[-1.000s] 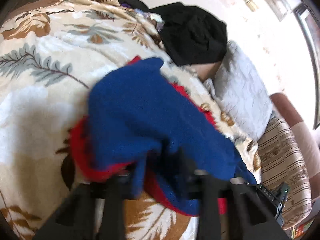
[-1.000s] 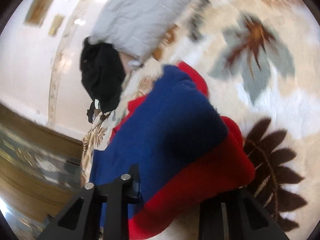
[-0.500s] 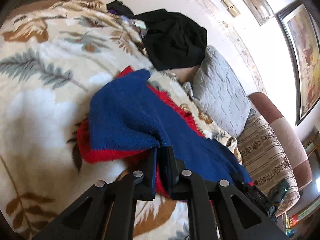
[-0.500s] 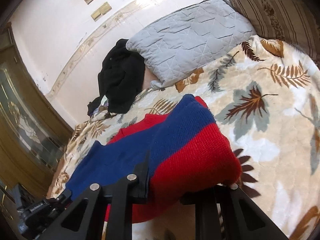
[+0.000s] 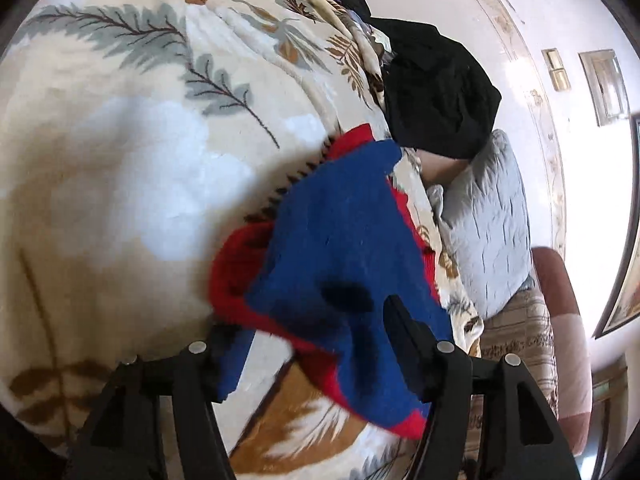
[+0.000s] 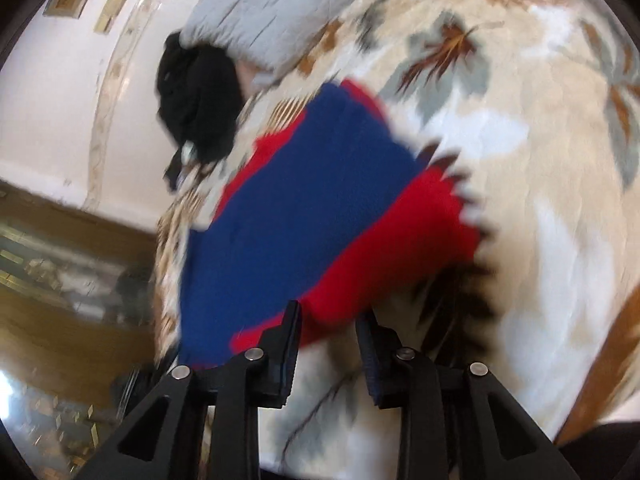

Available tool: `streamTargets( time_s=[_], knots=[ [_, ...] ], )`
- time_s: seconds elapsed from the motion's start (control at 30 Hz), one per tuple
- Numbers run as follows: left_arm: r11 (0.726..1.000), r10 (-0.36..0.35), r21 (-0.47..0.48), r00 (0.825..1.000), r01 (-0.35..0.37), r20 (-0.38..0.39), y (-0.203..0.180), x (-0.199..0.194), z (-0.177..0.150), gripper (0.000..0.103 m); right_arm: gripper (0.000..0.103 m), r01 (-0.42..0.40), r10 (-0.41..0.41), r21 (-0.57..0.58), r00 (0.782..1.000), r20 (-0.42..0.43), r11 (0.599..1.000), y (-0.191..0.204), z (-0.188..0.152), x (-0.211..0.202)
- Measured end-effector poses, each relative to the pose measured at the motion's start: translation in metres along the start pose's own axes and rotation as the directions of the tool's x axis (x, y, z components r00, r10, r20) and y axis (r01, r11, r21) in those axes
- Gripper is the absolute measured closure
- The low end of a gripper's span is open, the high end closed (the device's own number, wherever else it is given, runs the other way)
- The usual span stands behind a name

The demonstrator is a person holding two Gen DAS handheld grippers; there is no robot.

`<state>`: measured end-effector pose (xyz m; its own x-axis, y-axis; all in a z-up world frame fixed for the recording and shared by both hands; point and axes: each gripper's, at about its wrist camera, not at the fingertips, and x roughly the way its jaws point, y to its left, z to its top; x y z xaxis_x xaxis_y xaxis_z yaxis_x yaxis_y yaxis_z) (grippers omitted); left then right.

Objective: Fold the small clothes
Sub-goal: 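Fold the lifted edge over the sweater with both grippers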

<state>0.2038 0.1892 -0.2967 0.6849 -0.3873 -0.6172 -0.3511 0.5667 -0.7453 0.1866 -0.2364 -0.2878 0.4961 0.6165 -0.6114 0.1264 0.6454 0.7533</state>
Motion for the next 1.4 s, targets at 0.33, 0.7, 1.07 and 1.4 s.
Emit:
streamTargets(
  time_s=[0.33, 0.7, 1.07, 1.4],
  knots=[
    [0.987, -0.014, 0.160, 0.996, 0.000, 0.083, -0.028, 0.011, -0.001, 0.073, 0.071, -0.034, 0.039, -0.274, 0.999, 0.012, 0.961, 0.088, 0.018, 0.044],
    [0.968, -0.019, 0.251, 0.997, -0.001, 0.074, -0.036, 0.022, 0.004, 0.077, 0.076, -0.062, 0.044, -0.136, 0.991, -0.129, 0.989, 0.048, 0.060, 0.118],
    [0.746, -0.031, 0.666, 0.997, -0.023, 0.069, -0.157, 0.025, -0.035, 0.088, 0.072, -0.193, 0.194, 0.013, 0.976, -0.101, 0.981, 0.015, 0.097, 0.064],
    [0.476, 0.068, 0.878, 0.993, 0.054, -0.098, -0.222, 0.087, -0.144, 0.090, 0.026, -0.402, 0.426, 0.339, 0.905, 0.002, 0.851, -0.048, 0.137, 0.039]
  ],
)
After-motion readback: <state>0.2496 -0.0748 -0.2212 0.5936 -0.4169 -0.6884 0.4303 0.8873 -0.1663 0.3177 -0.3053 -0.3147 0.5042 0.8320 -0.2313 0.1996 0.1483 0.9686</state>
